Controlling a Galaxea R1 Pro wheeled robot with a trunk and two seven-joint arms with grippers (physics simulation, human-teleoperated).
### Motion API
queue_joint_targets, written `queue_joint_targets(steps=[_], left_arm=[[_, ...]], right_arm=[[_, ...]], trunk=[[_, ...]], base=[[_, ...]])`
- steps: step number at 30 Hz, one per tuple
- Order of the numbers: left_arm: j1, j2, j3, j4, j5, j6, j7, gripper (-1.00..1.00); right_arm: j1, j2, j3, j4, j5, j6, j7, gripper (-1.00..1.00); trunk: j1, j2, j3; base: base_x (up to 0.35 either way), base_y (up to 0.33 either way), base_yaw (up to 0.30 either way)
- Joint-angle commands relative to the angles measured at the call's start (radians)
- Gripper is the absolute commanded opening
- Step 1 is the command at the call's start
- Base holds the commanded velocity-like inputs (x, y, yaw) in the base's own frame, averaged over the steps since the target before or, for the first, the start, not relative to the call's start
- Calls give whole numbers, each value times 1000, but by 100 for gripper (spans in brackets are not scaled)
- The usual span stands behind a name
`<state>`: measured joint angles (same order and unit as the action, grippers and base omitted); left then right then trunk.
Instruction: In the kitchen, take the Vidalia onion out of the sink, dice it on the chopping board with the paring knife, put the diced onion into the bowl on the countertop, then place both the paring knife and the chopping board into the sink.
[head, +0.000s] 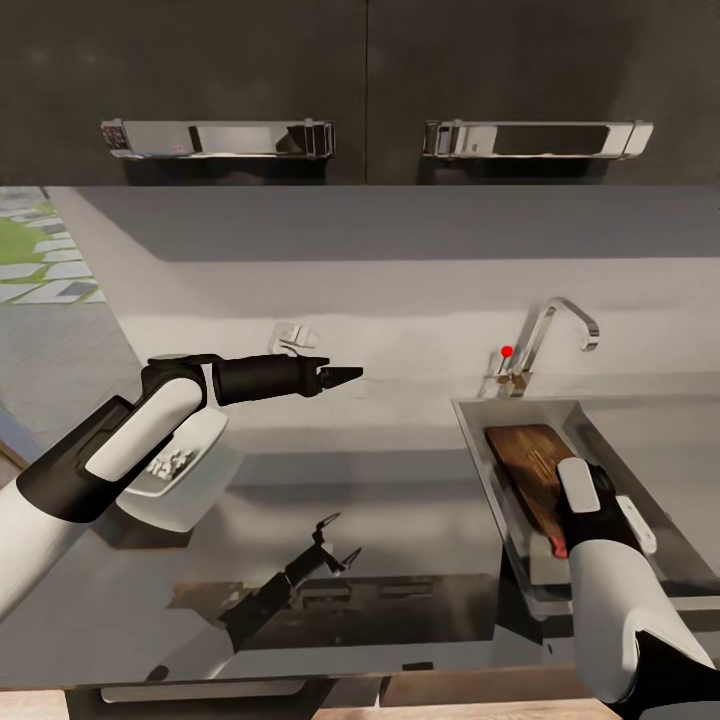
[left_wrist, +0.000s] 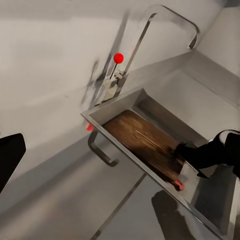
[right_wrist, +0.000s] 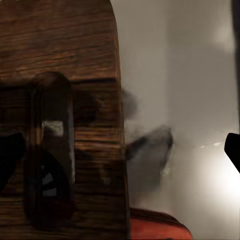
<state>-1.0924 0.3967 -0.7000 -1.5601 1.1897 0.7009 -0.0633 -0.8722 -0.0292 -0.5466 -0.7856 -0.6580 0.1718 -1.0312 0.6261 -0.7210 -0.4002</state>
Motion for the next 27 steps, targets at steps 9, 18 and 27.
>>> queue_joint_targets(steps=[9,18,27], left_arm=[[-1,1,-1,0,-1,2,-3,100],[-1,1,-1,0,-1,2,-3,100],[-1,1,-1,0,-1,2,-3,100]], right_arm=[[-1,0,2,-43,-2,16,-3,100],[-1,1,3,-61,-2,65,-2,100],[-1,12,21,-104,-3,133,0,100]], trunk=[[0,-1,10],[0,-1,23],[0,-1,37]], base=[[0,0,0],[0,0,15],[0,0,59]])
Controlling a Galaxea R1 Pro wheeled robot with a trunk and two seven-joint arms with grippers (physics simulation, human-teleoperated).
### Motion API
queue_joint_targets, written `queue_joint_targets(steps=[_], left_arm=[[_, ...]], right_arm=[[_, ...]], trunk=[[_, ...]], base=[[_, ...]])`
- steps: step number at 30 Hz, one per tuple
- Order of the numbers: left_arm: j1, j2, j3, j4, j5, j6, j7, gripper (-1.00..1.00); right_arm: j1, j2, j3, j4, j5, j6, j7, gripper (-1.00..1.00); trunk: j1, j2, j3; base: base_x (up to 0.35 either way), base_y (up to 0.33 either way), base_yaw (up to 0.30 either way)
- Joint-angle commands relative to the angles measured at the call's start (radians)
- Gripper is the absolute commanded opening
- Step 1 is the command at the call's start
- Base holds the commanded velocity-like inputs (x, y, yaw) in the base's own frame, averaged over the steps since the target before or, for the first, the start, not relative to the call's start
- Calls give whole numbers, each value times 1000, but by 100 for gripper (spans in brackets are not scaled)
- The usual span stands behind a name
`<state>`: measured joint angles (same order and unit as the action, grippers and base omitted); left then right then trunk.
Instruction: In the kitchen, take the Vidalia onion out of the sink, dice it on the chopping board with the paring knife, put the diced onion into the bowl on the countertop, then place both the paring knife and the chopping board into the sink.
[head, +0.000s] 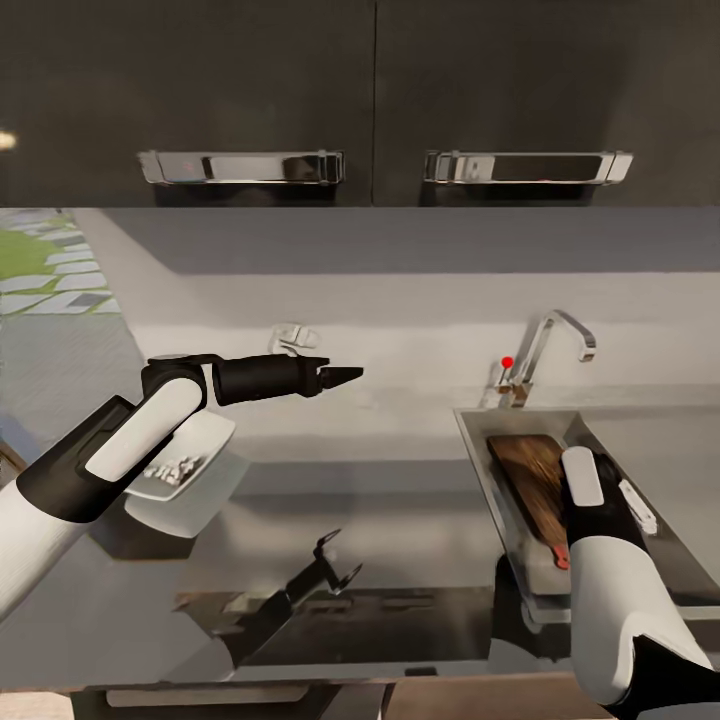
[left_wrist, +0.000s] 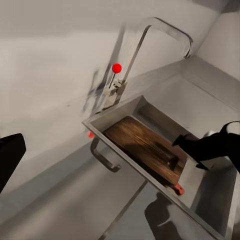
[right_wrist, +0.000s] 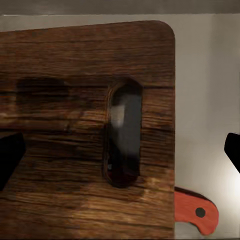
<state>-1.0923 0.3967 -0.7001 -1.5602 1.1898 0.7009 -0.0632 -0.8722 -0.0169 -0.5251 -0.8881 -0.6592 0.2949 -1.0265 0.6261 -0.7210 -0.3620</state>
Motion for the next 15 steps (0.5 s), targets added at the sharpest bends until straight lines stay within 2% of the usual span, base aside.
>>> queue_joint_targets(steps=[1,2,6,10,12,15], left_arm=[[-1,1,-1,0,-1,2,-3,100],[-1,1,-1,0,-1,2,-3,100],[-1,1,-1,0,-1,2,-3,100],[-1,1,-1,0,-1,2,-3,100],[-1,1,-1,1,-1,2,-3,100],[-1,1,-1,1,-1,2,-3,100]], right_arm=[[-1,1,7,-6,-2,13,-4,100],[-1,3,53,-34,-2,41,-5,100],[-1,7,91,-70,-3,99,-5,100],[-1,14,107,-105,-3,134,-4,100],[-1,18,160,-158,-3,172,-4,100],[-1,18,201,-177,-3,198,-4,100]], trunk=[[0,-1,0],[0,-1,2],[0,-1,8],[0,-1,14],[0,-1,17],[0,-1,20]], base=[[0,0,64],[0,0,66],[0,0,66],[0,0,74],[0,0,76],[-28,21,44]])
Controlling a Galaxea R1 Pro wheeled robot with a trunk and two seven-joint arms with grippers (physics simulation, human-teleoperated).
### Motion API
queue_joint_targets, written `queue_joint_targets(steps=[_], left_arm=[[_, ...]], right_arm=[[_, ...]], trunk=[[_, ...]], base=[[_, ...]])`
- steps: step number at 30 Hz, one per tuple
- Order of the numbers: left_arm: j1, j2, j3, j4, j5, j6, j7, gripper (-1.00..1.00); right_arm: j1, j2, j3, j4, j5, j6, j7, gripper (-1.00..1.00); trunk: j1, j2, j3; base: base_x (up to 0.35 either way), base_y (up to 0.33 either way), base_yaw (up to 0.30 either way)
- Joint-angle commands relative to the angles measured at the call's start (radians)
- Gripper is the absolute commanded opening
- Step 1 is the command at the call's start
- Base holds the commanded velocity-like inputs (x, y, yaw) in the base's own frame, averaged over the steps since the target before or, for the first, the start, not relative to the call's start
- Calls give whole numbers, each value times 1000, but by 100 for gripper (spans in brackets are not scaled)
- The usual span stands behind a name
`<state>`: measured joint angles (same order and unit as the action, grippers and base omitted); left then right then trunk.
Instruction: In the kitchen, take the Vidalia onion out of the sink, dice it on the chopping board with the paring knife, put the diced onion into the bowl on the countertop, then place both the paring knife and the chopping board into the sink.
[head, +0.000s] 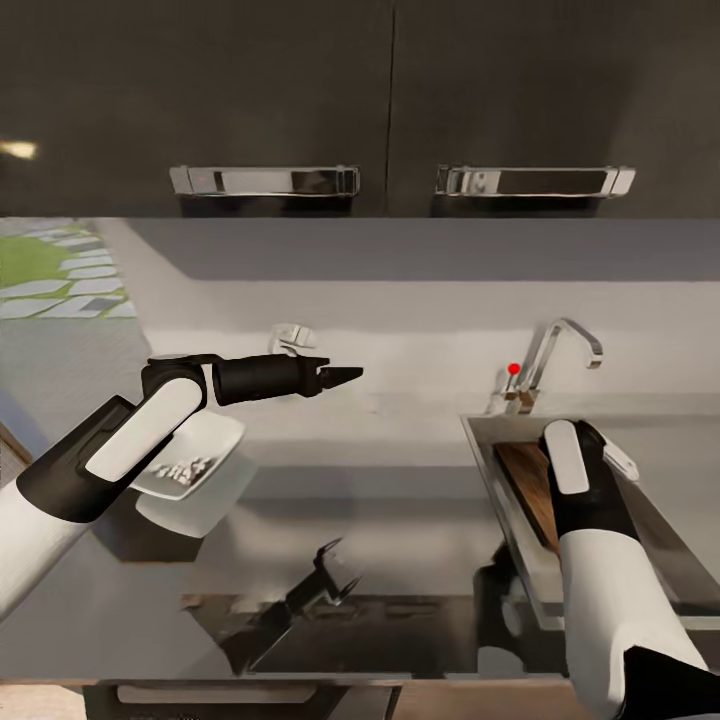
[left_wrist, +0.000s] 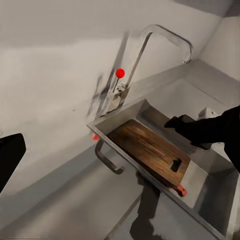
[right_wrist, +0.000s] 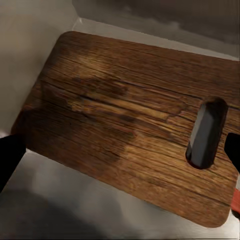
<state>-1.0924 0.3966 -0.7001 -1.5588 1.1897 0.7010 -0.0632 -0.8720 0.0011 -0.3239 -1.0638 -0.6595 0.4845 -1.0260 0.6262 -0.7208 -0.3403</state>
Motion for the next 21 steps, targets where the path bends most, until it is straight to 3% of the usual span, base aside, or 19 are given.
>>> queue_joint_targets(steps=[1,5,11,15,21], left_arm=[[-1,1,-1,0,-1,2,-3,100],[-1,1,-1,0,-1,2,-3,100],[-1,1,-1,0,-1,2,-3,100],[-1,1,-1,0,-1,2,-3,100],[-1,1,-1,0,-1,2,-3,100]], right_arm=[[-1,0,11,-9,-3,20,-5,100],[-1,0,28,-21,-3,64,17,100],[-1,0,34,-25,-2,199,273,100],[-1,-5,36,-25,-2,242,399,100],[-1,-23,39,-37,-2,263,532,100]], trunk=[[0,-1,-1],[0,-1,1],[0,-1,2],[0,-1,2],[0,-1,2]], base=[[-126,101,20],[-201,162,9],[-259,209,1],[-263,212,0],[-264,213,0]])
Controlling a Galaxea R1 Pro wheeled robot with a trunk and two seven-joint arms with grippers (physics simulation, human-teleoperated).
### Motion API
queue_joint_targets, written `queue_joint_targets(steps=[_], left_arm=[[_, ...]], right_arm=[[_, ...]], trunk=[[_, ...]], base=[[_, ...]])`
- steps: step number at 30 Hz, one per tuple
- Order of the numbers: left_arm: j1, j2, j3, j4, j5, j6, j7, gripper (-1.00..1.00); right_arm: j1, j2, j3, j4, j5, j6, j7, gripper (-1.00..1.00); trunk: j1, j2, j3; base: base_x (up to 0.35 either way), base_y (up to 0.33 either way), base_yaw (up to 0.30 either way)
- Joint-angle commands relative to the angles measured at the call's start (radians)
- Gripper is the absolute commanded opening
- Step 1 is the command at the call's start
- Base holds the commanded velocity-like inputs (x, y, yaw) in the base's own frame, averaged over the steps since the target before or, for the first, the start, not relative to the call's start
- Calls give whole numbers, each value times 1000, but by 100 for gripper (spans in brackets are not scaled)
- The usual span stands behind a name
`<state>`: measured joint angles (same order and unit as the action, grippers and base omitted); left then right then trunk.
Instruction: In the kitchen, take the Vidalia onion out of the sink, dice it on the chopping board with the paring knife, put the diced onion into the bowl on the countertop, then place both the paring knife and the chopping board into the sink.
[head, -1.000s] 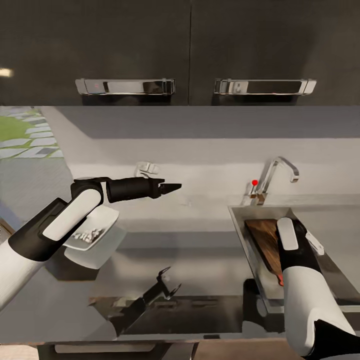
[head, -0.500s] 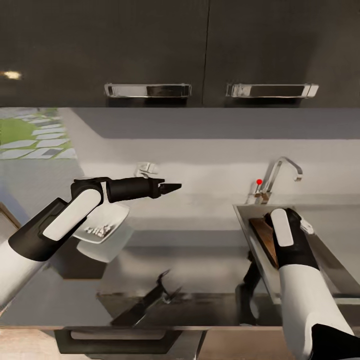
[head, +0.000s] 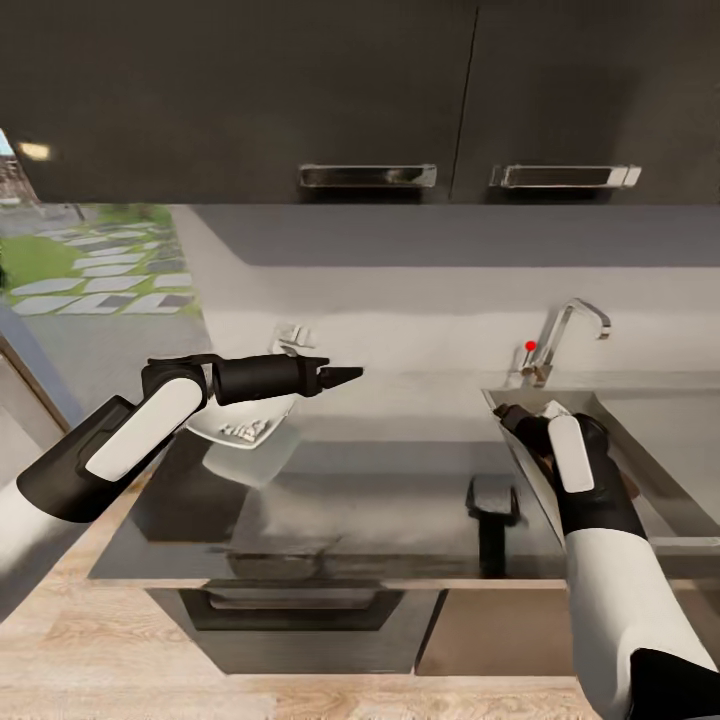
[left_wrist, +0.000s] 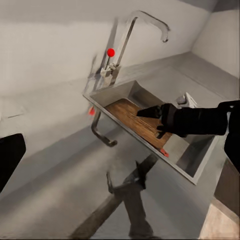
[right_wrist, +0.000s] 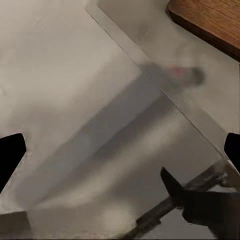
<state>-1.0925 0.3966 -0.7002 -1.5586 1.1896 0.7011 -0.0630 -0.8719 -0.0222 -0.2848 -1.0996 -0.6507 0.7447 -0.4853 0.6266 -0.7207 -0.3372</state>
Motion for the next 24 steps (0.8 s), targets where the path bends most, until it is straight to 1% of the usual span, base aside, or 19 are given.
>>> queue_joint_targets(steps=[1,4,5,6,7,9,10,12,13,15,17,19,24], left_arm=[[-1,1,-1,0,-1,1,-3,100],[-1,1,-1,0,-1,1,-3,100],[-1,1,-1,0,-1,1,-3,100],[-1,1,-1,0,-1,1,-3,100],[-1,1,-1,0,-1,1,-3,100],[-1,1,-1,0,-1,1,-3,100],[-1,1,-1,0,-1,1,-3,100],[-1,1,-1,0,-1,1,-3,100],[-1,1,-1,0,-1,1,-3,100],[-1,1,-1,0,-1,1,-3,100],[-1,1,-1,0,-1,1,-3,100],[-1,1,-1,0,-1,1,-3,100],[-1,1,-1,0,-1,1,-3,100]], right_arm=[[-1,-4,1,-4,-10,3,7,100],[-1,-21,13,-11,-10,5,71,100],[-1,-32,25,-13,-10,6,107,100],[-1,-38,32,-14,-9,6,124,100],[-1,-54,46,-17,-9,7,161,100],[-1,-75,59,-21,-9,7,198,100],[-1,-134,90,-33,-9,7,301,100],[-1,-155,97,-36,-9,7,343,100],[-1,-172,102,-39,-9,8,388,100],[-1,-196,107,-42,-7,8,468,100],[-1,-213,111,-48,-4,8,524,100],[0,-221,115,-58,-2,8,551,100],[2,-226,117,-64,0,8,567,100]], trunk=[[0,-1,-2],[0,-1,-2],[0,-1,-2],[0,-1,-2],[0,-1,-2],[0,-1,-2],[0,-1,-2],[0,-1,-2],[0,-1,-2],[0,-1,-2],[0,-1,-1],[0,-1,1],[0,-1,8]], base=[[-265,213,0],[-265,213,0],[-265,213,0],[-265,213,0],[-265,213,0],[-265,213,0],[-265,213,0],[-265,213,0],[-265,213,0],[-265,213,0],[-264,212,0],[-252,207,0],[-231,192,-12]])
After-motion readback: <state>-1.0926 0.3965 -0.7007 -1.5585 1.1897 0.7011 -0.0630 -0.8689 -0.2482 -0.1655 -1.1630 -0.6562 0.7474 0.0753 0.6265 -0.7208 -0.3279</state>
